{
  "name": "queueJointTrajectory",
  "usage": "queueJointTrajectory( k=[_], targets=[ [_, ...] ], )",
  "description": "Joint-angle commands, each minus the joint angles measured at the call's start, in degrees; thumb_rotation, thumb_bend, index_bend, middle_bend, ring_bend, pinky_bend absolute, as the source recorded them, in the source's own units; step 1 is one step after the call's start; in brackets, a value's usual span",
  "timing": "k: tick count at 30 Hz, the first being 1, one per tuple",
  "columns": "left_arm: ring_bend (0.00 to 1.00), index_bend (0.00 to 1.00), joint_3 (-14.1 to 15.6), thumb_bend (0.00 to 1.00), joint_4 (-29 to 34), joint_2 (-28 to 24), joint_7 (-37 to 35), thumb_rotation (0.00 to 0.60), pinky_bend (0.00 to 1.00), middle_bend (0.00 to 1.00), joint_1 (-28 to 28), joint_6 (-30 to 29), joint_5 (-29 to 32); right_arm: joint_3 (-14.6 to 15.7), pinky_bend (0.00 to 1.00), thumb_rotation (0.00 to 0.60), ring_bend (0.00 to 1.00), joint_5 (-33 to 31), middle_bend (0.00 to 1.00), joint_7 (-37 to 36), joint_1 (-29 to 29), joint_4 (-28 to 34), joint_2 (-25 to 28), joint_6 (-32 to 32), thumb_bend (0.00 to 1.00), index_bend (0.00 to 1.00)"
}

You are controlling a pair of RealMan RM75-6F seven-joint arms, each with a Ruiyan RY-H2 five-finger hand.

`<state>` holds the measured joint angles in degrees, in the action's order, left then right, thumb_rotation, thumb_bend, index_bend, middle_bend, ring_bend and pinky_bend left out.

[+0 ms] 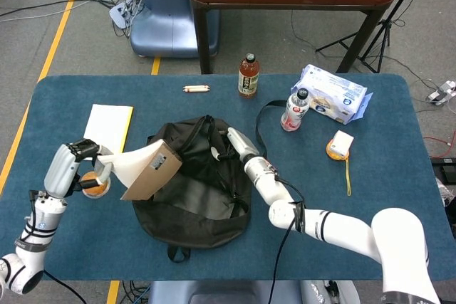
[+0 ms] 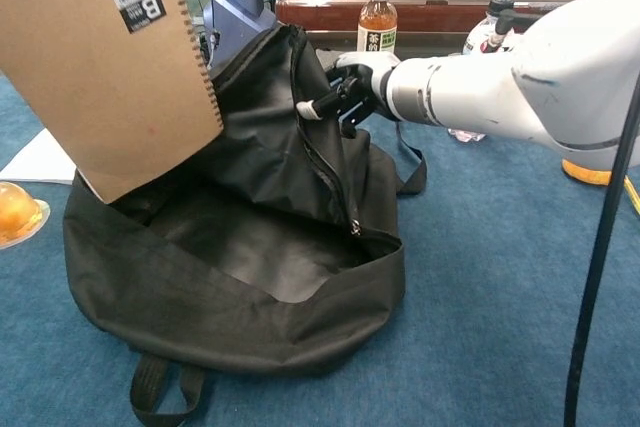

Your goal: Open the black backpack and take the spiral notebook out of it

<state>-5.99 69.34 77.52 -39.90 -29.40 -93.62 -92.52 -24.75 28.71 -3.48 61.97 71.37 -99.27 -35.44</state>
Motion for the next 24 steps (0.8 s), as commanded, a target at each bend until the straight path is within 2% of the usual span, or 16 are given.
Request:
queueJointTrajectory(
  k=[1,8,14,20,24],
  targets=[
    [0.72,0.78,-1.4,0.63,0.7,-1.6,-1.1,0.600,0.51,0.82,0.0,0.7,1.3,0.3,0.79,0.600,0.67,0.6,0.66,-0.4,-0.3,0.3,0.1,0.4,0.62,0.87],
    [0.72,0.78,-4.4,0.63,0.6,-4.9,-2.8,0.600,0.51,0.82,-0.4,2.9,4.1,1.0,0.79,0.600,0.66,3.2,0.66,-1.4,-1.1,2.2,0.6,1.5,0.62,0.87],
    [0.72,0.78,-6.5,0.63,-1.2,-6.2,-3.9,0.600,0.51,0.82,-1.2,6.8,7.2,2.0,0.75,0.600,0.60,9.0,0.61,-2.7,-2.3,7.7,2.8,4.8,0.62,0.85],
    [0.72,0.77,-7.8,0.63,-4.3,-5.6,-4.2,0.600,0.51,0.82,-2.7,11.1,9.3,3.2,0.52,0.600,0.37,19.9,0.42,-4.2,-4.4,16.8,7.6,11.3,0.62,0.59],
    [0.72,0.77,-7.8,0.63,-5.8,-4.4,-3.8,0.600,0.51,0.82,-3.7,13.2,9.5,3.1,0.32,0.600,0.18,27.2,0.23,-4.7,-5.8,22.5,11.9,14.6,0.58,0.28]
  ],
)
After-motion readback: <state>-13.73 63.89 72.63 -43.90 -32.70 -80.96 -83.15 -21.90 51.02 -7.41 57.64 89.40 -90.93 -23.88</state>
